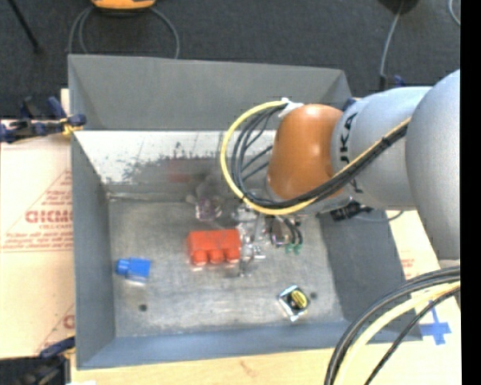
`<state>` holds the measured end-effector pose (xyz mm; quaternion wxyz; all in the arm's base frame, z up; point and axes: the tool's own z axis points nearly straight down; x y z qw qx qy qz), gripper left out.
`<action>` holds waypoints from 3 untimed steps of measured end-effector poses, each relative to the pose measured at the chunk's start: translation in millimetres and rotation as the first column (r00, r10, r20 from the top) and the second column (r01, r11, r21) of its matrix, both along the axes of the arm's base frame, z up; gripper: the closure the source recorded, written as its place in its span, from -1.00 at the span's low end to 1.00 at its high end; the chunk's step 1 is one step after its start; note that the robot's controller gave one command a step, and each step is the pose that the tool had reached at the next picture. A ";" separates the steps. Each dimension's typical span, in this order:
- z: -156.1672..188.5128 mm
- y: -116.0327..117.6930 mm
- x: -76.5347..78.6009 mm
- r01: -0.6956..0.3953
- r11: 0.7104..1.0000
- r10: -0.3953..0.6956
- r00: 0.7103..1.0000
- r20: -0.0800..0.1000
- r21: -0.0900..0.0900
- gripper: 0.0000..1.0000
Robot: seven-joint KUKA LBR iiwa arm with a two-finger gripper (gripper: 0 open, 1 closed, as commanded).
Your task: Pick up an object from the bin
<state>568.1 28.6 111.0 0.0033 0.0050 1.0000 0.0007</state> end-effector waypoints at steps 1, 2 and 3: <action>-34.0 9.6 -6.3 0.172 0.985 -0.172 0.985 0.002 0.002 -1.00; -32.2 9.5 -5.1 0.169 0.986 -0.169 0.986 0.005 0.002 1.00; 106.4 -12.1 -4.6 0.039 0.999 -0.039 0.999 0.006 -0.002 1.00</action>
Offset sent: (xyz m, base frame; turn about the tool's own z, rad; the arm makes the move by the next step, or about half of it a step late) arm -0.0100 0.0097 -0.0386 0.1767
